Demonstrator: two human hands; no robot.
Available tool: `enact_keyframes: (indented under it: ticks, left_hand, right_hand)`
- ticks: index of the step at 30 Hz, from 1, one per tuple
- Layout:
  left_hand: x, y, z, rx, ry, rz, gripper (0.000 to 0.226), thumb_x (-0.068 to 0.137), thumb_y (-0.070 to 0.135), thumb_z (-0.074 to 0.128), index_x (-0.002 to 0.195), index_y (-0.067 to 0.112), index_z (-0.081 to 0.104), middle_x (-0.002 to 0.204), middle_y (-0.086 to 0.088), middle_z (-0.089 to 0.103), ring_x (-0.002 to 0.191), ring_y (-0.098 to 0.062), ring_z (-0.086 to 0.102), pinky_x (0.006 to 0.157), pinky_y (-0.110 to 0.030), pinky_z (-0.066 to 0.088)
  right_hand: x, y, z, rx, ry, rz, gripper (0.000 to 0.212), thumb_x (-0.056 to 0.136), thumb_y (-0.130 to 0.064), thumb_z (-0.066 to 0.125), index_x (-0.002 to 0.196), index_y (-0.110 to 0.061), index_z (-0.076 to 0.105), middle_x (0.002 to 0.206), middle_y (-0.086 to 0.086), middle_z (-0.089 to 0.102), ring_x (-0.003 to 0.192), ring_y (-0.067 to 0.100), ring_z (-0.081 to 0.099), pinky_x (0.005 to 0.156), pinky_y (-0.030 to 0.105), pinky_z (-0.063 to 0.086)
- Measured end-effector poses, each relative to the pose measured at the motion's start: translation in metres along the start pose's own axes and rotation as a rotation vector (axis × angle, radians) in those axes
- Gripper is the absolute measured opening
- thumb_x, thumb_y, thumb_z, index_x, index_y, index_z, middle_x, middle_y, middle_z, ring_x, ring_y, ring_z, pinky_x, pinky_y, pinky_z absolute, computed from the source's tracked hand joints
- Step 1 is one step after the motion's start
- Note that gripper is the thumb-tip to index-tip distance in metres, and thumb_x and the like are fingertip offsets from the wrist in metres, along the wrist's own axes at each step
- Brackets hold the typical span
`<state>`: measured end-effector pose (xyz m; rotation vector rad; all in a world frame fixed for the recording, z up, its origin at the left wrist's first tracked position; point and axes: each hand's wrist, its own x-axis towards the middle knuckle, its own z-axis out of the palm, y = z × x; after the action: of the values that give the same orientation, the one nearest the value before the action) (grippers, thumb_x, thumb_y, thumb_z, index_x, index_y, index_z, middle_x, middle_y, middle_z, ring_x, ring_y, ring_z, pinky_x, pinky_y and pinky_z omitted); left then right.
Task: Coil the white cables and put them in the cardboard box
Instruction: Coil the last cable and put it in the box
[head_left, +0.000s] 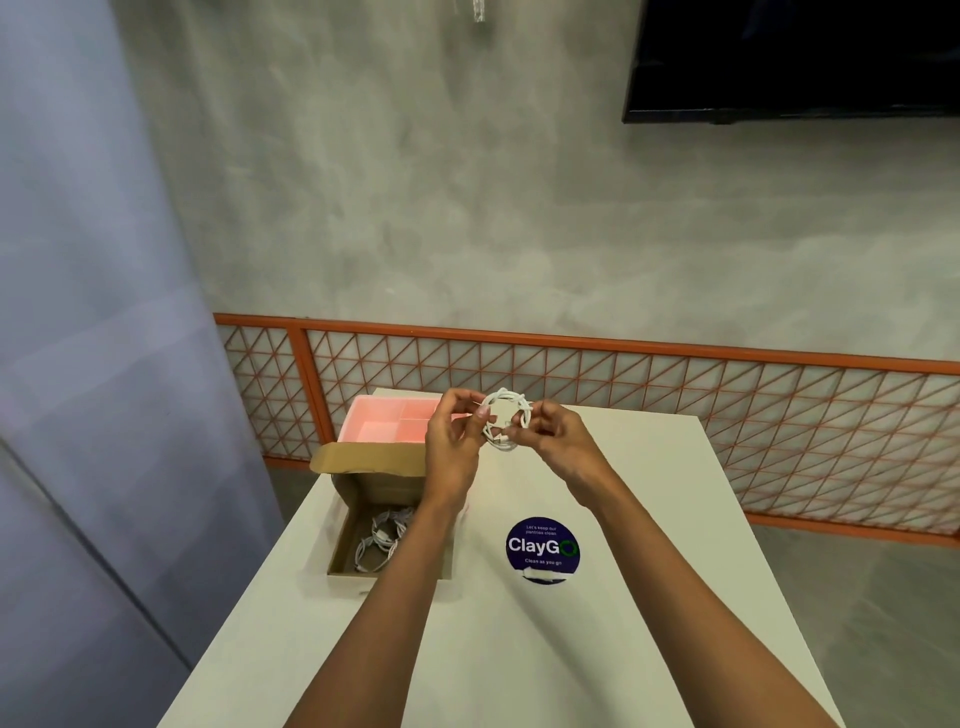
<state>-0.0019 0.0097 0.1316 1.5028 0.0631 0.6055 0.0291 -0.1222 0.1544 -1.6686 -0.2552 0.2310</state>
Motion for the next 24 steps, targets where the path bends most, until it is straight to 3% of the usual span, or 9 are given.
enact_keyframes:
  ticks: [4, 7, 10, 13, 16, 20, 24]
  left_hand:
    - [-0.001, 0.000, -0.001, -0.041, 0.011, -0.023, 0.013, 0.092, 0.015, 0.060, 0.104, 0.015, 0.056, 0.100, -0.001, 0.066, 0.093, -0.016, 0.067, 0.074, -0.031, 0.058]
    - [0.001, 0.000, -0.004, -0.054, 0.036, -0.090, 0.014, 0.093, 0.017, 0.059, 0.106, 0.016, 0.056, 0.100, 0.003, 0.065, 0.091, -0.012, 0.066, 0.066, -0.022, 0.056]
    - [0.003, -0.001, -0.008, -0.054, 0.003, -0.163, 0.015, 0.093, 0.016, 0.059, 0.107, 0.012, 0.056, 0.104, -0.005, 0.065, 0.093, -0.017, 0.066, 0.063, -0.018, 0.055]
    - [0.004, -0.005, -0.012, -0.042, -0.026, -0.269, 0.014, 0.092, 0.012, 0.059, 0.105, 0.008, 0.055, 0.104, -0.011, 0.063, 0.091, -0.021, 0.065, 0.063, -0.018, 0.056]
    - [0.001, -0.013, -0.019, 0.023, -0.048, -0.383, 0.012, 0.090, 0.007, 0.062, 0.101, 0.006, 0.057, 0.101, -0.015, 0.064, 0.087, -0.022, 0.065, 0.063, -0.021, 0.058]
    - [-0.011, -0.030, -0.034, 0.080, -0.091, -0.467, 0.014, 0.085, 0.002, 0.066, 0.097, 0.003, 0.058, 0.094, -0.010, 0.064, 0.088, -0.024, 0.065, 0.062, -0.024, 0.058]
    - [-0.018, -0.045, -0.053, 0.103, -0.114, -0.537, 0.018, 0.082, 0.001, 0.069, 0.096, 0.002, 0.058, 0.101, -0.014, 0.065, 0.093, -0.029, 0.066, 0.067, -0.029, 0.059]
  right_hand:
    - [0.003, 0.006, 0.005, 0.087, 0.099, -0.041, 0.018, 0.078, -0.004, 0.074, 0.093, -0.008, 0.065, 0.079, 0.005, 0.064, 0.082, 0.021, 0.063, 0.080, 0.034, 0.054]
    - [0.003, 0.009, 0.006, 0.141, 0.172, -0.029, 0.035, 0.072, -0.007, 0.080, 0.099, -0.009, 0.059, 0.097, 0.004, 0.062, 0.091, 0.022, 0.065, 0.083, 0.035, 0.057]
    - [0.004, 0.014, 0.004, 0.244, 0.115, 0.015, 0.041, 0.072, -0.004, 0.080, 0.108, -0.005, 0.058, 0.108, 0.015, 0.062, 0.098, 0.028, 0.066, 0.081, 0.035, 0.058]
    - [0.003, 0.019, 0.005, 0.261, 0.068, 0.049, 0.028, 0.078, -0.002, 0.074, 0.103, 0.002, 0.064, 0.101, 0.021, 0.068, 0.087, 0.027, 0.069, 0.075, 0.027, 0.059]
    - [0.000, 0.030, 0.007, 0.241, 0.058, 0.148, 0.012, 0.080, -0.002, 0.072, 0.090, -0.002, 0.065, 0.088, 0.015, 0.069, 0.074, 0.019, 0.066, 0.068, 0.022, 0.058]
    - [-0.002, 0.058, 0.017, 0.170, 0.098, 0.267, 0.012, 0.076, -0.002, 0.076, 0.079, -0.005, 0.065, 0.083, 0.013, 0.067, 0.069, 0.019, 0.064, 0.068, 0.025, 0.058]
    - [-0.004, 0.077, 0.031, 0.234, 0.085, 0.327, 0.015, 0.074, 0.005, 0.075, 0.074, -0.003, 0.063, 0.081, 0.016, 0.066, 0.071, 0.024, 0.065, 0.061, 0.023, 0.058]
